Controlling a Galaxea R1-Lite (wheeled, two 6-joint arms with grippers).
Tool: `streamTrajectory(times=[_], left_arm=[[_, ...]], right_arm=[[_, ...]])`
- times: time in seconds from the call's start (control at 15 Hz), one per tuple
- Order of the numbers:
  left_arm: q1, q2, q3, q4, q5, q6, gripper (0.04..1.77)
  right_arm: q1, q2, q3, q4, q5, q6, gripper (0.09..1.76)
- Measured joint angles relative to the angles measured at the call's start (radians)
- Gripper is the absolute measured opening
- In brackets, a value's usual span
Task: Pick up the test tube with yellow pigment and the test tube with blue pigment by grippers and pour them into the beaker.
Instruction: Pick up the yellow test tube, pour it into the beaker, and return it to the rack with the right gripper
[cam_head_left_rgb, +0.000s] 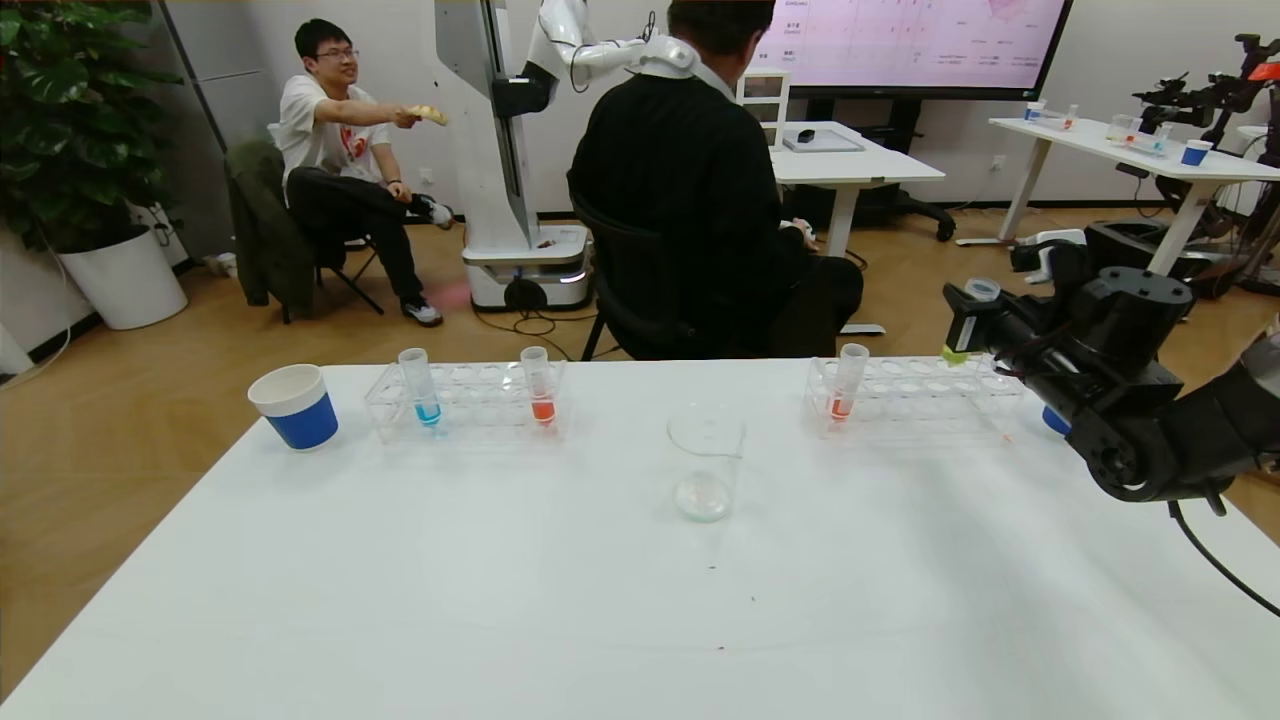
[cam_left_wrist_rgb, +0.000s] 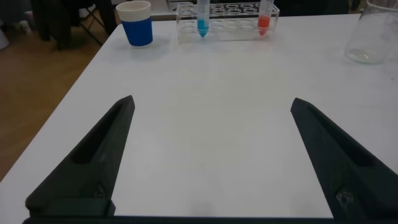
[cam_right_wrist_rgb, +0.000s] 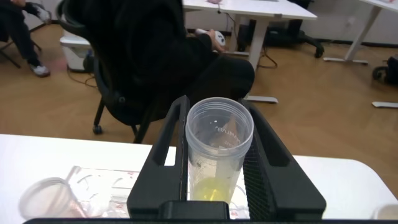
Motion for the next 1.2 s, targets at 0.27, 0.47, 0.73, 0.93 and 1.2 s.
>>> streamTrajectory(times=[0.27,0.47,0.73,0.93,1.2], left_arm=[[0.0,0.0,0.0,0.0,0.0,0.0,1.75],[0.0,0.0,0.0,0.0,0.0,0.0,1.75],[0.0,0.0,0.0,0.0,0.0,0.0,1.75],[0.0,0.0,0.0,0.0,0.0,0.0,1.75],[0.0,0.0,0.0,0.0,0.0,0.0,1.75]], right_arm=[[0.103,-0.022,-0.117,0.097,0.019,-0.088,0.51],[0.209,-0.026,-0.158,0.099,0.079,-0.15,0.51],[0.326,-0.011,-0.212,0.083,0.177,-0.287,0.51],[0.373,0.023,-0.224,0.022,0.26,-0.379,0.51],[0.375,0.048,-0.173,-0.05,0.477,-0.572,0.51]])
